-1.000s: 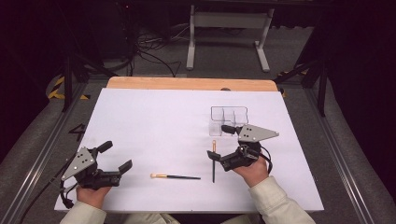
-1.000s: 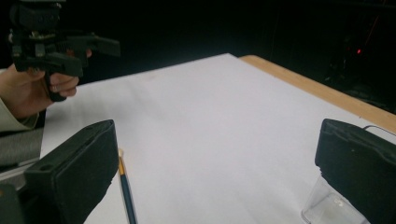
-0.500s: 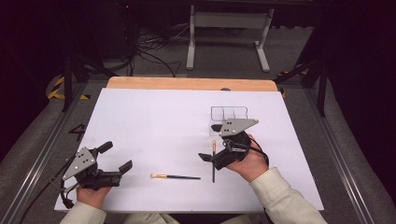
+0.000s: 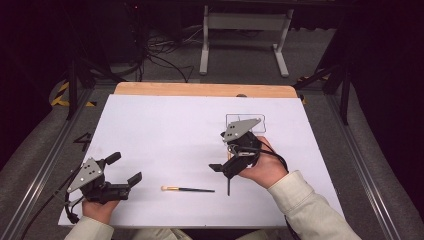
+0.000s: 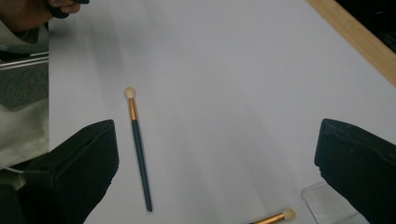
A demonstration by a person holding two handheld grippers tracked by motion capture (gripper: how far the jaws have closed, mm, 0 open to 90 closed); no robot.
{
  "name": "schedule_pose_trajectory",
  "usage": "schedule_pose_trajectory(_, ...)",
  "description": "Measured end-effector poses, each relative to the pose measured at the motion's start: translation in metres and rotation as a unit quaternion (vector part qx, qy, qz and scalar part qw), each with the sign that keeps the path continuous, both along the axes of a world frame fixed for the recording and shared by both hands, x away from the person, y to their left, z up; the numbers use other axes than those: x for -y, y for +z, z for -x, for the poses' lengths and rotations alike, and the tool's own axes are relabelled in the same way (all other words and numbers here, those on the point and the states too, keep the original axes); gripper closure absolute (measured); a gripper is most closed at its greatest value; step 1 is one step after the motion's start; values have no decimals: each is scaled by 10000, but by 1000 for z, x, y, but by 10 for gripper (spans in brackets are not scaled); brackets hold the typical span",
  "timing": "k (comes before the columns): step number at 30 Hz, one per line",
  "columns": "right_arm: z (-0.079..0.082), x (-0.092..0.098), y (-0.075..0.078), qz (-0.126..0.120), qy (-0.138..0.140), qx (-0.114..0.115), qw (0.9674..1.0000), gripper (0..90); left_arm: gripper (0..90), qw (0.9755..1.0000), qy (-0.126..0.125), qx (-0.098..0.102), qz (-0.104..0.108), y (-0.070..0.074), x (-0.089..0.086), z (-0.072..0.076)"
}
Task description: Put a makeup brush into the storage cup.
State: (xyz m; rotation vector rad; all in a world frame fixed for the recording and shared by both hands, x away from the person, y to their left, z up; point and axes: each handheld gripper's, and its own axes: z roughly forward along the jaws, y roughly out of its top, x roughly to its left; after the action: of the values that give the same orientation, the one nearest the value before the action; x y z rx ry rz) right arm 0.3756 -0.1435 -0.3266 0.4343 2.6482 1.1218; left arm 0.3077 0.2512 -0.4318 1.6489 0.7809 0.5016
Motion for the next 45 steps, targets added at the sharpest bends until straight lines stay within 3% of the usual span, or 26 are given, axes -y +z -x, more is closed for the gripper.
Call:
schedule_pose_trajectory(4,-3,-9,1,252,202,-149,9994,4,4,10000,-12,-12,-9,0,0,0)
schedule_pose_trajectory(9,-5,-16,0,398,327,-232,9984,6,5,10000,-19,18,36,1,-1,0)
schedule_pose_trajectory(19,-10,-37,1,1042,579,-418,9920,22,5,10000,-23,-16,12,0,-1,-1)
schedule_pose_trajectory(29,-11,-63,5,1295,780,-421,9876,30,5,10000,-11,-21,13,0,-2,0)
schedule_pose_trajectory(37,-11,-82,-3,1566,906,-542,9820,37,5,10000,-9,-22,-20,0,-3,2)
schedule_pose_trajectory(45,-9,-95,-10,1728,950,-569,9787,43,5,10000,-11,-39,-17,-1,-3,2)
